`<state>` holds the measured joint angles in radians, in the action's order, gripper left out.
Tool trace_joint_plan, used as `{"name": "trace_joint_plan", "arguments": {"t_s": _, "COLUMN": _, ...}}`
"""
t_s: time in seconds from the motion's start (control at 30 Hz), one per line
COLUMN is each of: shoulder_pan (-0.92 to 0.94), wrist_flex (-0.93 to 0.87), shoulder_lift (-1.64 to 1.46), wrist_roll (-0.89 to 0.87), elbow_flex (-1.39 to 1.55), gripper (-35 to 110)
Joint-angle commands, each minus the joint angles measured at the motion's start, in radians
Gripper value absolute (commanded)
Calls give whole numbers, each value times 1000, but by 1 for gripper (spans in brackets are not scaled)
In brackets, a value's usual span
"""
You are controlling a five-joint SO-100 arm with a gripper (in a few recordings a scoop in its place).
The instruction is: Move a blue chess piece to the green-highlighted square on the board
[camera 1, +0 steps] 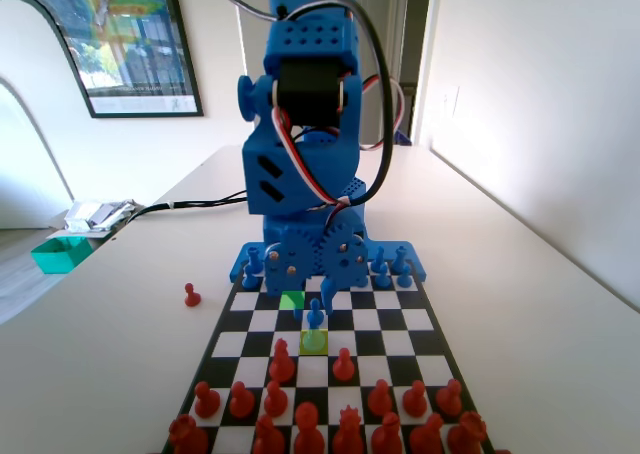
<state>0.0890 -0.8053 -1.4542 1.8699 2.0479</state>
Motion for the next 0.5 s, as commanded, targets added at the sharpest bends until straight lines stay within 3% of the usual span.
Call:
{"name": "trace_joint_plan", "arguments": {"t_s": 0.0, "shoulder_pan": 2, "wrist_flex": 6, "shoulder_lift": -14, "wrist_roll": 14, "elbow_flex": -31, "gripper": 10}}
{"name": "trace_joint_plan", "arguments": {"t_s": 0.47, "shoulder_pan": 5, "wrist_flex": 98, "shoulder_lift": 34, "wrist_roll": 20, "elbow_flex": 0, "gripper": 11}}
